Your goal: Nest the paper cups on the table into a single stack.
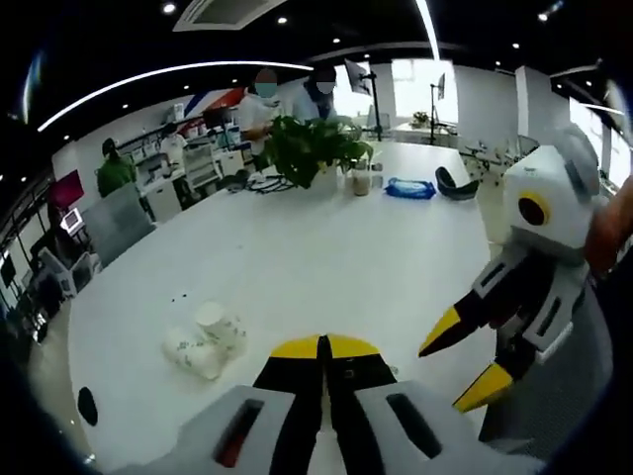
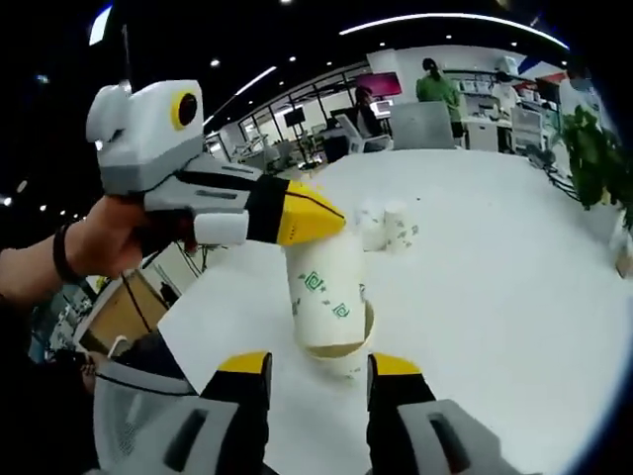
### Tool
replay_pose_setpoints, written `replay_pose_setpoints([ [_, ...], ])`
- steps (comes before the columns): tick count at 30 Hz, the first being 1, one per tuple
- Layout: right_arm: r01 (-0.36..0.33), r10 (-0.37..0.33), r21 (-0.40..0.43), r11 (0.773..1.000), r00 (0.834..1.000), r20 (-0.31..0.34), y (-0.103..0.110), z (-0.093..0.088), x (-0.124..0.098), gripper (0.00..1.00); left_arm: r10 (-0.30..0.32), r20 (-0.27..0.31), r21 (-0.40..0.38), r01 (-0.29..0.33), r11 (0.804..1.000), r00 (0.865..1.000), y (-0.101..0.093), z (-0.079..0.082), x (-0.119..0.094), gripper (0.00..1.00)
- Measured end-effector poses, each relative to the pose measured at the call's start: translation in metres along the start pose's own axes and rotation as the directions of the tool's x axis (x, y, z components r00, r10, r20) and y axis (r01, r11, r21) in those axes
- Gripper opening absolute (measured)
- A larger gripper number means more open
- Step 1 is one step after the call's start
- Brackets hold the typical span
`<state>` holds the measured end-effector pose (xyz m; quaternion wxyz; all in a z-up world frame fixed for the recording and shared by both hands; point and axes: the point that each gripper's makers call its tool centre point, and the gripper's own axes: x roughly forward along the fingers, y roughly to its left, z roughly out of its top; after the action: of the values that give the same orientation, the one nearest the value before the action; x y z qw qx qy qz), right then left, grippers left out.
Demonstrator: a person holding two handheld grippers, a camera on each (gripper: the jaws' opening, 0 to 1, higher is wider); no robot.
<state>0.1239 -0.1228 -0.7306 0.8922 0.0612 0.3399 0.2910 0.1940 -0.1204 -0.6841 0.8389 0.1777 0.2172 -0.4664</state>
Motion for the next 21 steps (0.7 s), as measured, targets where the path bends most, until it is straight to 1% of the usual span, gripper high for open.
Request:
replay_pose_setpoints([
  [3, 0.016, -0.016, -0.017, 1.000, 1.000, -0.005, -0.006, 0.007, 0.007, 0.35, -0.001, 0.000, -0.002, 0.001, 1.000, 1.000, -0.002, 0.001, -0.001, 0.00],
  [5, 0.022, -0.022, -0.030, 0.999, 0.999, -0.024, -0.009, 0.006, 0.012, 0.33, -0.002, 0.000, -0.002, 0.002, 1.000, 1.000, -0.002, 0.001, -0.001, 0.00],
  [7, 0.018, -0.020, -0.051, 0.999, 0.999, -0.035, -0.007, 0.006, 0.015, 0.31, -0.005, 0.000, -0.003, 0.005, 1.000, 1.000, -0.003, 0.001, -0.001, 0.00],
  [8, 0.015, -0.019, -0.077, 0.997, 0.999, -0.047, -0.005, 0.007, 0.016, 0.30, -0.007, 0.000, -0.002, 0.007, 1.000, 1.000, -0.003, 0.001, -0.001, 0.00],
  [10, 0.011, -0.016, -0.099, 0.995, 0.998, -0.056, -0.004, 0.005, 0.014, 0.28, -0.011, 0.000, -0.002, 0.011, 1.000, 1.000, -0.005, 0.002, -0.002, 0.00],
  [11, 0.011, -0.017, -0.102, 0.995, 0.998, -0.058, -0.004, 0.005, 0.014, 0.28, -0.015, 0.001, -0.001, 0.015, 1.000, 1.000, -0.008, 0.003, -0.002, 0.00],
  [12, 0.010, -0.018, -0.117, 0.993, 0.998, -0.064, -0.004, 0.002, 0.019, 0.27, -0.017, 0.001, 0.001, 0.017, 1.000, 1.000, -0.010, 0.003, -0.002, 0.00],
  [16, 0.013, -0.020, -0.122, 0.992, 0.998, -0.062, -0.004, 0.005, 0.017, 0.26, -0.029, 0.004, -0.005, 0.029, 1.000, 1.000, -0.013, 0.004, -0.003, 0.00],
  [19, 0.015, -0.023, -0.125, 0.992, 0.998, -0.064, -0.008, 0.005, 0.022, 0.26, -0.035, 0.003, -0.004, 0.035, 0.999, 0.999, -0.014, 0.003, -0.003, 0.00],
  [21, 0.012, -0.022, -0.136, 0.991, 0.997, -0.070, -0.005, 0.004, 0.021, 0.26, -0.045, 0.003, -0.005, 0.045, 0.999, 0.999, -0.017, 0.003, -0.004, 0.00],
])
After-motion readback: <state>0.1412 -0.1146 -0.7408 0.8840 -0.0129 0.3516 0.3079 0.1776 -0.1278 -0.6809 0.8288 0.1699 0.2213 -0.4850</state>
